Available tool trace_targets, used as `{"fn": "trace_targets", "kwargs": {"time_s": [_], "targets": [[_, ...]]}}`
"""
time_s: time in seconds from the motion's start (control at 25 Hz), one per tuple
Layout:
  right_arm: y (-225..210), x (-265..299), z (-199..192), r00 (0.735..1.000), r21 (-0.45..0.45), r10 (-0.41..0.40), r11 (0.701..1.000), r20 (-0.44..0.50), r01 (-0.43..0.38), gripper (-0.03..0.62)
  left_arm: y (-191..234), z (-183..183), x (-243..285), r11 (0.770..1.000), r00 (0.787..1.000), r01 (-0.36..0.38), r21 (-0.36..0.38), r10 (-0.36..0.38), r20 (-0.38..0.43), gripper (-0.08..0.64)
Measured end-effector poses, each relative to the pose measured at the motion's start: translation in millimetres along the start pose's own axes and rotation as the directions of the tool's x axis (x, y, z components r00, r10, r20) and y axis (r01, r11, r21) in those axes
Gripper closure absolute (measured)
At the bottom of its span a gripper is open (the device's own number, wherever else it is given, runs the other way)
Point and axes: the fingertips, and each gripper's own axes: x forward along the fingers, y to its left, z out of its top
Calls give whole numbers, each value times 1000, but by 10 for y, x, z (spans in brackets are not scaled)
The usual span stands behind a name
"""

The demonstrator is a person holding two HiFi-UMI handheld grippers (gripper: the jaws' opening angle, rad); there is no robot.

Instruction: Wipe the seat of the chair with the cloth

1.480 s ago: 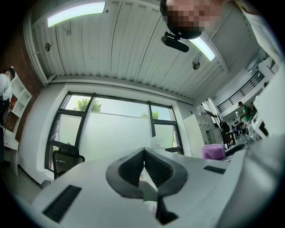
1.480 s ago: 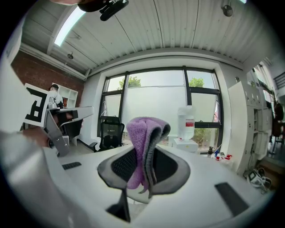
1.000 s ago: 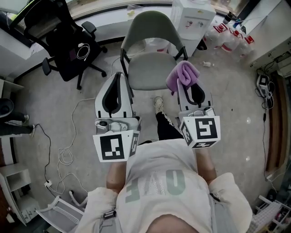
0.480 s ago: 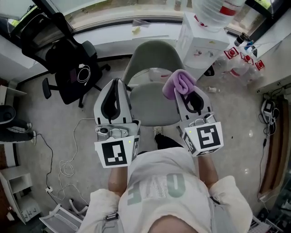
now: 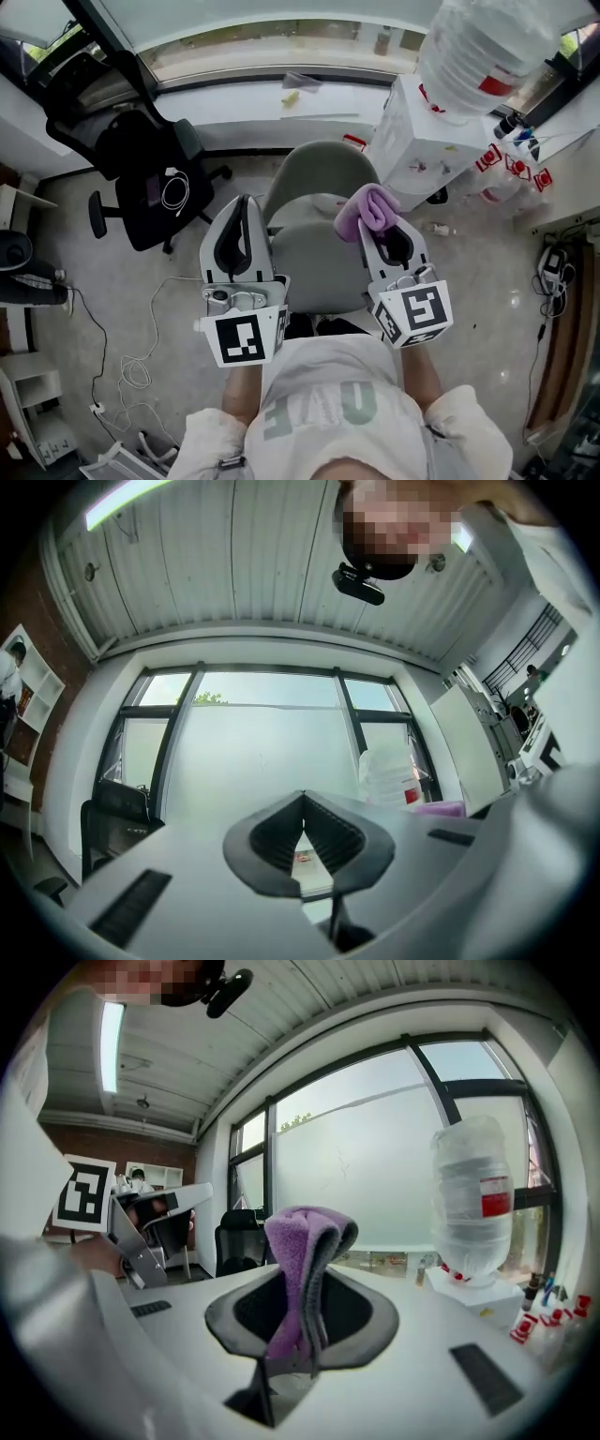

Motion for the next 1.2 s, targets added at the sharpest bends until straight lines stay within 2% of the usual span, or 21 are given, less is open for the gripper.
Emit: {"fn": "trace_targets", "kwargs": {"time_s": [0.12, 0.32, 0.56, 0.76, 0.96, 1.08, 1.2], "targets": [[-17, 128, 3, 1000, -27, -24, 999, -4, 24, 505, 40, -40, 118, 1000, 1000, 6, 11, -6, -4, 548], [-32, 247, 41, 999, -16, -36, 999, 6, 37, 505, 96, -84, 284, 1000, 1000, 18, -4, -18, -5, 548], [-129, 415, 16, 1000, 84, -26, 996, -13, 27, 504, 170, -165, 434, 999, 1000, 24, -22, -24, -16, 548], [-136, 745, -275, 996, 175, 24, 985, -84, -9, 504, 305, -370, 465, 1000, 999, 1, -16, -2, -44, 548], [20, 1261, -918, 969, 317, 164, 943, -183, -99, 505, 455, -943, 540, 1000, 990, -18, 11, 19, -138, 548], [103, 1605, -1574, 940, 370, 231, 920, -251, -127, 503, 564, -1545, 516, 999, 980, -30, 30, 35, -196, 548], [219, 1893, -2385, 899, 477, 316, 867, -303, -144, 504, 614, -2276, 325, 998, 959, -56, 5, 56, -279, 548]]}}
